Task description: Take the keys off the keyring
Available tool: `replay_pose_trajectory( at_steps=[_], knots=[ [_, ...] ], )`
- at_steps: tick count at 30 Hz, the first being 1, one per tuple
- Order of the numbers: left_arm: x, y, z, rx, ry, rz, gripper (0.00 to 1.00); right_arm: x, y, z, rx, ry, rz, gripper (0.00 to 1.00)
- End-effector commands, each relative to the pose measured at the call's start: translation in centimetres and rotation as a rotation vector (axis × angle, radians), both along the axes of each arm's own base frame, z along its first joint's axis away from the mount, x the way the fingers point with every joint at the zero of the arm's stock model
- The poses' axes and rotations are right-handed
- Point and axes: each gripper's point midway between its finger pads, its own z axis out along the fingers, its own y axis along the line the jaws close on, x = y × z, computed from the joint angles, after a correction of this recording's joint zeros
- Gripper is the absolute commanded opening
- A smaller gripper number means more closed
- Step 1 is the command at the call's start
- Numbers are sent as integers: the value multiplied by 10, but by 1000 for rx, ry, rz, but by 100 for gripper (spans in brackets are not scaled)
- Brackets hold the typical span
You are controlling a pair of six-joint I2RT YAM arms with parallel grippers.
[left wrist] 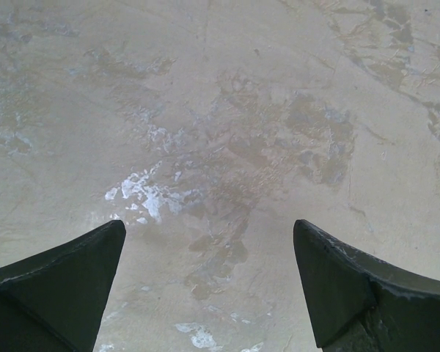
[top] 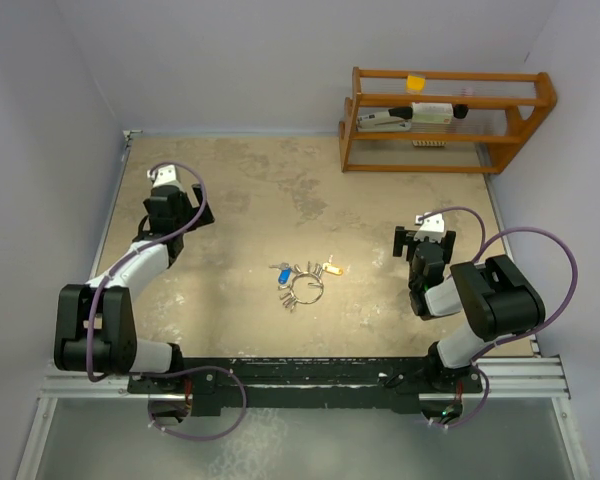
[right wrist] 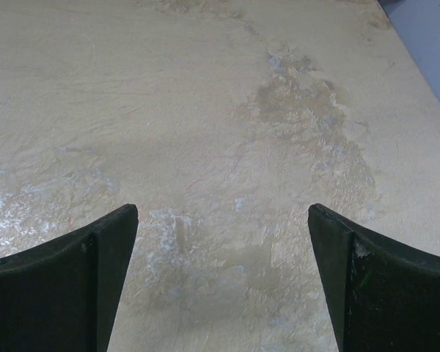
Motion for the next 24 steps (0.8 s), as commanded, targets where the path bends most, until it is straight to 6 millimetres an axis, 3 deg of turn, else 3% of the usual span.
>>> replay_pose_trajectory(
  at_steps=[1, 3, 5, 9, 10, 13, 14, 19, 22, 24],
  knots=[
    [19, -6, 35, -11, -102, -28, 94, 9, 0, 20, 10, -71, -1, 100],
    [20, -8, 37, -12, -110, -38, 94, 9, 2, 23, 18, -75, 4, 100],
    [20, -9, 41, -13, -120, -50, 94, 11, -3, 43, -24, -98, -19, 100],
    [16, -10, 51, -23, -173, -53, 94, 23, 16, 72, -10, -27, 73, 100],
    [14, -10, 53, -25, -186, -52, 94, 25, 26, 83, 24, -39, 110, 99],
    [9, -11, 58, -19, -208, -62, 94, 24, 70, 110, 139, -45, 281, 81],
    [8, -11, 59, -18, -210, -69, 100, 22, 87, 114, 168, -32, 334, 75],
    [9, -18, 57, -34, -194, -97, 99, 0, 167, 107, 143, 117, 549, 60],
    [10, -21, 56, -41, -186, -111, 99, -19, 197, 92, 143, 196, 632, 55],
    [11, -20, 56, -41, -182, -104, 99, -28, 204, 80, 170, 231, 645, 52]
  ],
)
